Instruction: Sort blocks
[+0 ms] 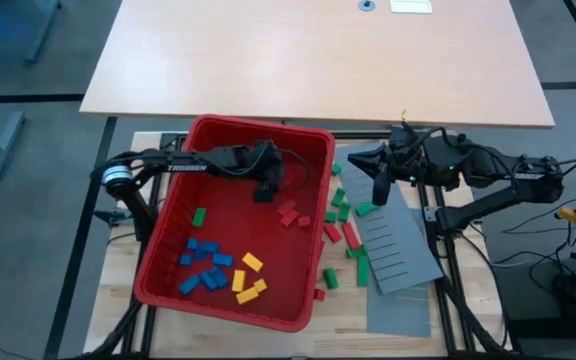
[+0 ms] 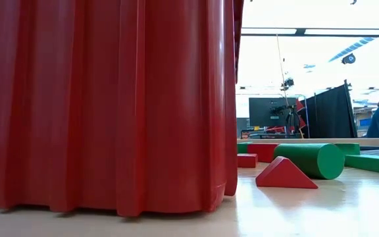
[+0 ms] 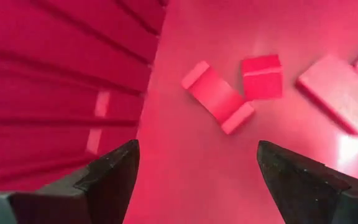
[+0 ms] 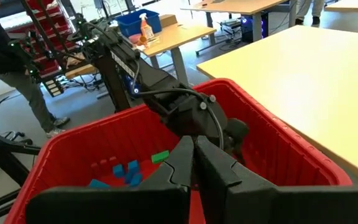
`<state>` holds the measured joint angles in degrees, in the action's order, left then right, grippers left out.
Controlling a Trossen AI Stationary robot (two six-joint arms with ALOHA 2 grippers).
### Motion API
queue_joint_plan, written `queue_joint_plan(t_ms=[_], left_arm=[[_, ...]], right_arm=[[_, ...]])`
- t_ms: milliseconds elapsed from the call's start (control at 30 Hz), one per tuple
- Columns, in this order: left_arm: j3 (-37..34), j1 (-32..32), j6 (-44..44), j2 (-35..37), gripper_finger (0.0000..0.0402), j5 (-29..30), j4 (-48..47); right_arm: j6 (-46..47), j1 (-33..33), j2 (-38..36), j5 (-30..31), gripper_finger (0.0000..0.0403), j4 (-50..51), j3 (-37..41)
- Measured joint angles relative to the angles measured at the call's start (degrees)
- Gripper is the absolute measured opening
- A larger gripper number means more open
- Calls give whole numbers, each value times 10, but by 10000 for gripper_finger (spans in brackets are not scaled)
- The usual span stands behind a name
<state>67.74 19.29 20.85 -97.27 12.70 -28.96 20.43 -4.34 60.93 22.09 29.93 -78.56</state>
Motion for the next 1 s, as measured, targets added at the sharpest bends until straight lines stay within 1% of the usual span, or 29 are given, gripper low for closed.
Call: queue_joint_plan(t_ms=[67, 167, 267, 400, 533, 667, 700, 833, 1000], left_arm=[[-8, 2, 47, -3, 310, 1, 20], [-18, 5, 84, -5, 311, 1, 50], [-20, 5, 102, -9, 311, -12, 78], [-21, 5, 116, -10, 311, -42, 83], [-22, 8, 114, -10, 311, -66, 79], [-20, 11, 74, -10, 311, -143, 47], [-20, 12, 64, -10, 311, -154, 40], [-20, 15, 55, -10, 311, -170, 7], [-20, 23, 71, -10, 311, -196, 5]], right_arm=[[0, 0, 0, 0, 0, -1, 0], [6, 0, 0, 0, 0, -2, 0], [7, 0, 0, 0, 0, -2, 0], [7, 0, 0, 0, 0, -2, 0], [10, 0, 0, 0, 0, -2, 0], [13, 0, 0, 0, 0, -2, 0], [13, 0, 0, 0, 0, -2, 0], [15, 0, 0, 0, 0, -2, 0], [15, 0, 0, 4, 0, -2, 0]])
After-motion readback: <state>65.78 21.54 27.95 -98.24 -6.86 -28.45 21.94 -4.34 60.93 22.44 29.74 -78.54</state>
